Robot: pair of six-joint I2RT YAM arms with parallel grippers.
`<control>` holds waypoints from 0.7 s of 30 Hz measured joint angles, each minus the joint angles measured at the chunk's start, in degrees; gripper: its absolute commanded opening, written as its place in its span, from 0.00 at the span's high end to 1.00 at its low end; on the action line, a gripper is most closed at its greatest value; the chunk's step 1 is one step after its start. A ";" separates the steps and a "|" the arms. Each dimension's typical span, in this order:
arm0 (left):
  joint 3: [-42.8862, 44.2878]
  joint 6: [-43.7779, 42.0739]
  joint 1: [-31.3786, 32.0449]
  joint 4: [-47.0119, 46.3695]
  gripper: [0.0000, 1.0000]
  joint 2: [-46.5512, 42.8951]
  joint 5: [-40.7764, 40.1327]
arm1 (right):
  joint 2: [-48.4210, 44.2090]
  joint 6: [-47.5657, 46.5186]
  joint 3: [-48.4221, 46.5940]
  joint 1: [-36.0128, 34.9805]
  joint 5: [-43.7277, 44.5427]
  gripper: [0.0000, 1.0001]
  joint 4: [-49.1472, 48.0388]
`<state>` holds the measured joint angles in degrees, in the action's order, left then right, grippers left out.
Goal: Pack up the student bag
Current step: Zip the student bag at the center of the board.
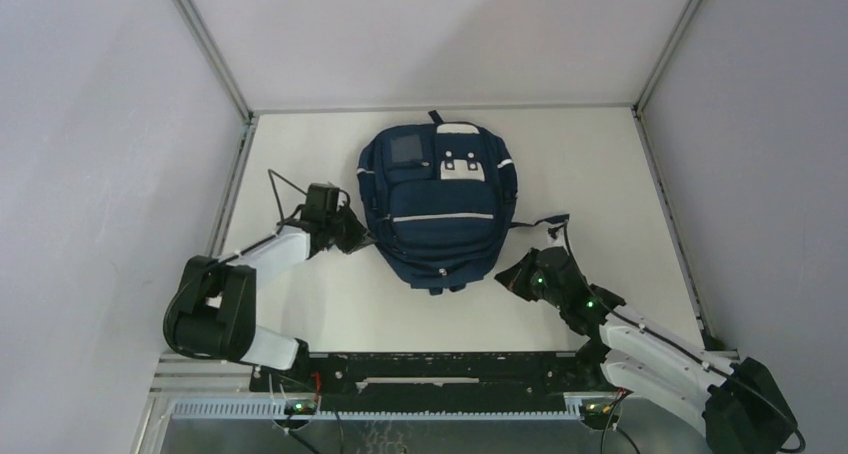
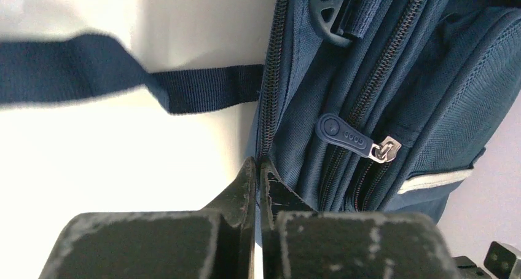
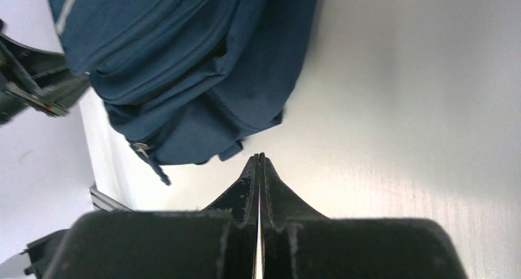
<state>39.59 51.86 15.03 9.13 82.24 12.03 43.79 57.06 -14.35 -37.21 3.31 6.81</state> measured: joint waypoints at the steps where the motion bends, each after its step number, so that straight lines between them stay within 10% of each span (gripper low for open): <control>1: 0.55 -0.57 -0.70 0.85 1.00 0.00 -0.26 | 1.49 -0.44 -0.57 0.07 -0.57 1.00 0.13; 3: 2.01 -1.97 -1.97 2.69 0.97 0.00 -0.33 | 3.93 -1.16 -1.40 0.20 -1.60 1.00 -0.17; 10: 7.45 -7.65 -2.69 8.33 0.29 -1.97 -0.04 | 8.24 -5.55 -7.43 -9.55 1.22 0.65 0.26; 21: 6.34 -8.15 7.93 17.11 0.28 -22.45 -6.54 | 25.16 -7.58 -23.32 -25.49 12.76 0.52 1.16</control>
<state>45.93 43.70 22.96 26.24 59.79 5.50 68.95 49.47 -37.67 -62.70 16.08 7.97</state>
